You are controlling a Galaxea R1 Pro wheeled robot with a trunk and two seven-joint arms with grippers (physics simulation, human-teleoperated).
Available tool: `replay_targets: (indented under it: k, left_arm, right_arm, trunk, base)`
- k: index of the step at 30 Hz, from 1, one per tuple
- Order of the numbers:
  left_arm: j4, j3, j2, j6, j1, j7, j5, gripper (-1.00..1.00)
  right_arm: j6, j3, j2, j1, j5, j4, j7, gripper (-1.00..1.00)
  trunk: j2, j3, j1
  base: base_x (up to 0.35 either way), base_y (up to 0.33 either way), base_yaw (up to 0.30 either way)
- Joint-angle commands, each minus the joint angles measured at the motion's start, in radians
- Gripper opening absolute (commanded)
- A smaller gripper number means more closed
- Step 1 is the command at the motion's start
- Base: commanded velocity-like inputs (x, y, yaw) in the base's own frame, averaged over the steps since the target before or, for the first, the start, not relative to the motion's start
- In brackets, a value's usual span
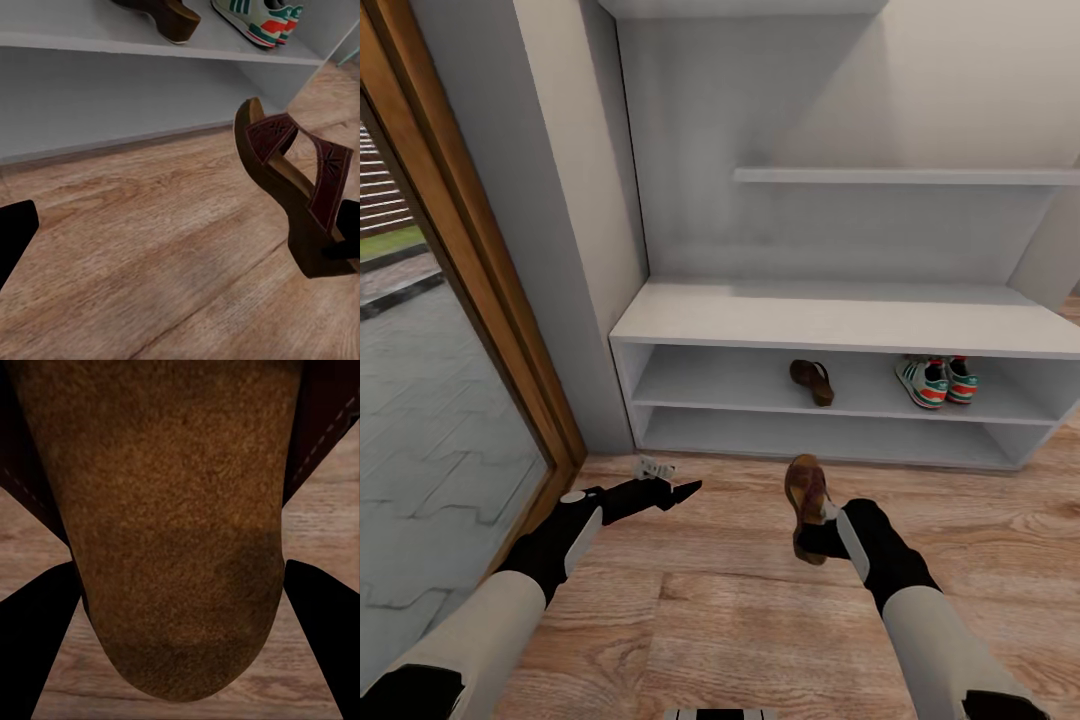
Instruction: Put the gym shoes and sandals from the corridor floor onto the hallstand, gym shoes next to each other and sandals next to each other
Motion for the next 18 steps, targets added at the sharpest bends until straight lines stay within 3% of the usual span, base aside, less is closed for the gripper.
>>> replay_targets:
  k: [1, 13, 18]
  left_arm:
    - [-0.001, -0.005, 0.001, 0.01, 0.0, 0.0, 0.011, 1.0]
    - [0.062, -0.013, -0.051, -0.003, 0.048, 0.017, 0.008, 1.0]
    - [0.09, -0.013, -0.058, -0.024, 0.063, 0.017, 0.008, 1.0]
  right_arm:
    - [0.005, -0.005, 0.002, -0.001, -0.002, -0.001, 0.001, -1.0]
    - [-0.025, -0.012, 0.002, 0.011, 0.001, -0.046, -0.011, -1.0]
    - [-0.026, -0.011, 0.004, 0.011, 0.004, -0.075, -0.016, -1.0]
  trunk:
    - [0.0, -0.001, 0.0]
    - [0.0, -0.001, 0.0]
    - [0.0, -0.001, 0.0]
  base:
    - [0.0, 0.0, 0.0]
    - [0.0, 0.0, 0.0]
    - [0.0, 0.0, 0.0]
